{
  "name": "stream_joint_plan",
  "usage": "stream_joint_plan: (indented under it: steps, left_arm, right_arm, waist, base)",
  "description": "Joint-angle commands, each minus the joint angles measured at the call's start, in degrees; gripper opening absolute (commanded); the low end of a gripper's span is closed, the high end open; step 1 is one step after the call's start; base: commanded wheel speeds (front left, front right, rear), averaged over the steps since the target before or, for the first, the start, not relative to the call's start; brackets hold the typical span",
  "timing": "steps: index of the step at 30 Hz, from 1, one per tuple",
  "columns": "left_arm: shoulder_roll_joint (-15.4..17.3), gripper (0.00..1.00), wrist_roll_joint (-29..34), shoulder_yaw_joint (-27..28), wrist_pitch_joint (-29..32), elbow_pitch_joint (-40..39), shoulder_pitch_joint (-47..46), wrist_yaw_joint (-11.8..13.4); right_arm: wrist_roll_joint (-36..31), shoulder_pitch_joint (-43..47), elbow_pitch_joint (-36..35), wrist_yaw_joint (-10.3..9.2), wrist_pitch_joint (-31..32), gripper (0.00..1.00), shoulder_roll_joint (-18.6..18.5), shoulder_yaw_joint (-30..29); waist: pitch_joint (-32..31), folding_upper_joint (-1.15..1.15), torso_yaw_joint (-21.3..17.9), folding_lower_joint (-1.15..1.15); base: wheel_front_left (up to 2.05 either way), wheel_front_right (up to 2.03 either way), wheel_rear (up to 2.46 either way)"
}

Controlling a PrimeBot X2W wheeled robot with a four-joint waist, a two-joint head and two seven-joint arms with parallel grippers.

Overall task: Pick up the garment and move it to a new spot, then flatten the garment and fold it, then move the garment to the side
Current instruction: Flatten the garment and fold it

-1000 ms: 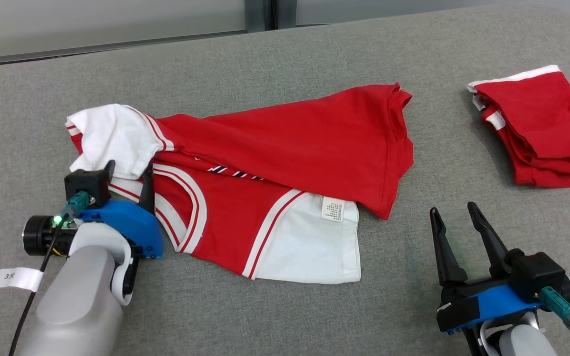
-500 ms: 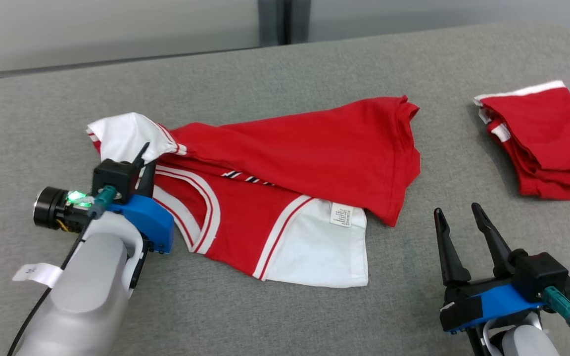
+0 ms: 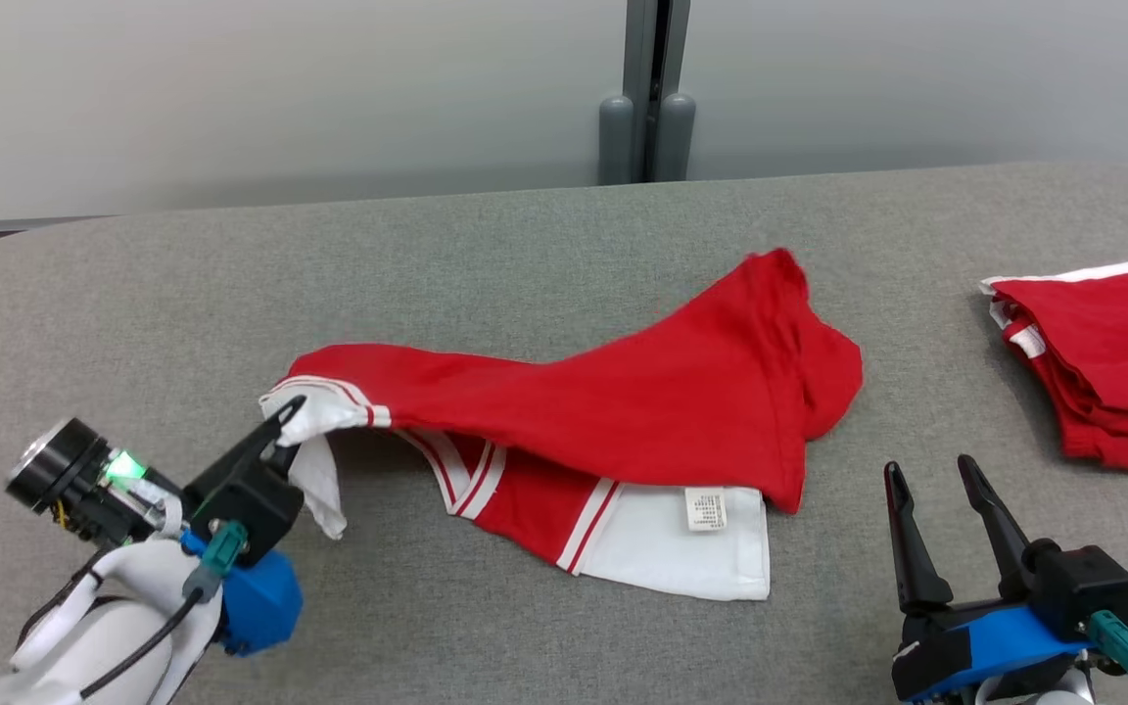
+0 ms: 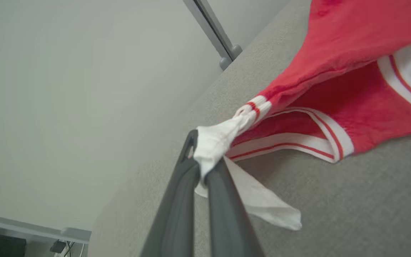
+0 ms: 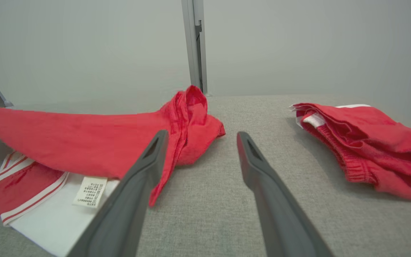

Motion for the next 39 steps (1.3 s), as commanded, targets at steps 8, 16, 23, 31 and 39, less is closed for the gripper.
stream_joint_plan:
  steps: [8,16,23,31,39]
  left_arm:
    - [4.9,0.00,-2.2,-2.9,11.6,-20.6,11.5,0.8]
    - [-6.0,0.00,-7.0,-7.9,8.4,-12.1,13.9,-0.2]
    - [-13.4,0.26,-11.4,-6.6,1.2,-1.7,13.6,0.8]
    - [-19.5,1.00,-16.2,-3.9,-8.3,2.5,13.8,0.9]
    - [-19.8,1.00,-18.9,0.8,-12.7,-1.5,14.5,3.6]
  right_arm:
    - [-0.2,1.0,0.4,0.01,-0.2,1.00,-0.1,-0.1]
    - [-0.1,0.1,0.5,0.01,-0.2,1.00,-0.1,0.4]
    - [-0.4,0.3,0.7,0.01,-0.2,1.00,-0.1,0.2]
    - [-0.3,0.1,1.0,0.01,-0.2,1.00,-0.1,0.0]
    - [0.2,0.7,1.0,0.01,-0.2,1.00,-0.1,-0.3]
  waist:
    - [-0.5,0.00,0.2,0.01]
    - [-0.2,0.00,-1.4,0.01]
    - [0.3,0.00,-1.5,0.01]
    - [-0.6,0.00,-0.1,0.01]
    - [-2.1,0.00,1.5,0.01]
  base:
    - [0.00,0.00,0.00]
    - [0.00,0.00,0.00]
    - [0.00,0.00,0.00]
    - [0.00,0.00,0.00]
    - [0.00,0.00,0.00]
